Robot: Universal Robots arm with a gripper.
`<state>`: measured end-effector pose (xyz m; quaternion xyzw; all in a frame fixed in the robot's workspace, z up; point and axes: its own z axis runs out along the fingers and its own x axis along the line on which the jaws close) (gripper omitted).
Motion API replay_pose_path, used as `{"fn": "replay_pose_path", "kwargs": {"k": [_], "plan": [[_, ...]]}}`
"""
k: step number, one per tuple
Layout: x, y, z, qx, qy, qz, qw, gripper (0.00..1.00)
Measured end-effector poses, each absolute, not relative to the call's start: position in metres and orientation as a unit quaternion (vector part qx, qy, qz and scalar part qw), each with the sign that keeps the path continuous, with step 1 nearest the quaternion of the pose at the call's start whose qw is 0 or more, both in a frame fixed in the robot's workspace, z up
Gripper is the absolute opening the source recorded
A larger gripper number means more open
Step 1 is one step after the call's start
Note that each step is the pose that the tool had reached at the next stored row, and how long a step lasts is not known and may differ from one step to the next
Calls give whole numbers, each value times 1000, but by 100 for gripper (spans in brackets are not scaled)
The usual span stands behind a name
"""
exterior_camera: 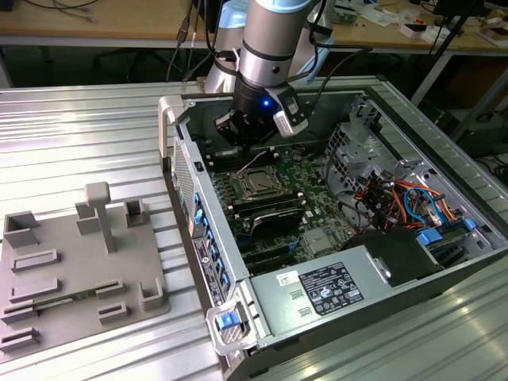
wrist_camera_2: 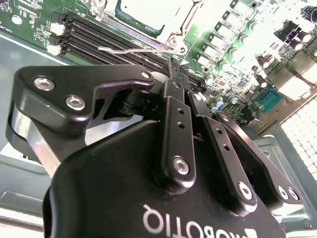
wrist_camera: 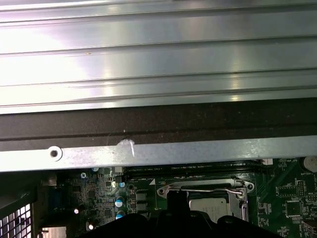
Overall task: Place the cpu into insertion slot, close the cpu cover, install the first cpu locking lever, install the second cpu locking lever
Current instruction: 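Install the first cpu locking lever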
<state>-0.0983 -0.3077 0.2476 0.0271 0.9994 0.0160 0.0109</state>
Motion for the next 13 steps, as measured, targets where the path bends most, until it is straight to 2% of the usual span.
{"fn": "replay_pose_path", "kwargs": {"k": [13], "plan": [[-94,-308,247,22,1000,16,11,11]]}}
